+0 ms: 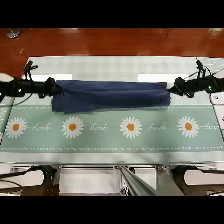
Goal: Fold the shirts.
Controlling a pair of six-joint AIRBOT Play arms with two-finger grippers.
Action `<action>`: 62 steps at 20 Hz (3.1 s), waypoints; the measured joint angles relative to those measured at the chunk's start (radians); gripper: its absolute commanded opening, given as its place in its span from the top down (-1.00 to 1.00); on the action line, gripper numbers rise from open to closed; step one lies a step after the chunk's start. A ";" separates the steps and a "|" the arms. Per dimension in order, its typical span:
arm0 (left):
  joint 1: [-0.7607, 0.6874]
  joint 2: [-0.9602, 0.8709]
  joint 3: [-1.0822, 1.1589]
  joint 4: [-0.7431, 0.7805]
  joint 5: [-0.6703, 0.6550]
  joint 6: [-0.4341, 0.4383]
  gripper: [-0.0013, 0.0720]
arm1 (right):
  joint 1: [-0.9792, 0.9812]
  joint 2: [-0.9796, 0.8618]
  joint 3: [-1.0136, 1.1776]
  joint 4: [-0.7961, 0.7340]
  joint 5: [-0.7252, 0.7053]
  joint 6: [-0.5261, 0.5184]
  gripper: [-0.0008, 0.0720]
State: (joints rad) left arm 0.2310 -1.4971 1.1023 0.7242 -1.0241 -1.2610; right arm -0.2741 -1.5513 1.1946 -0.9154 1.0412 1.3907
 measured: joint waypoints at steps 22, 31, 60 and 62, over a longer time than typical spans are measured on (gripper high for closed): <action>0.049 0.259 -0.069 0.378 0.000 -0.264 -0.94 | -0.040 -0.311 0.219 0.100 0.255 0.016 -0.42; -0.335 0.367 -0.182 0.163 0.155 -0.077 0.89 | 0.041 -0.129 0.238 0.014 0.306 0.008 0.92; -0.724 -0.299 0.722 0.179 -0.150 -0.326 0.88 | 0.233 0.805 -0.280 -0.021 0.206 0.218 0.92; -0.583 -0.185 0.692 0.270 -0.209 -0.333 0.88 | 0.338 0.706 -0.232 -0.014 0.142 0.227 0.92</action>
State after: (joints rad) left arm -0.3523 -1.6825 1.7947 0.9947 -1.2335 -1.5936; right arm 0.0635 -0.8455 0.9627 -0.9291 1.1835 1.6173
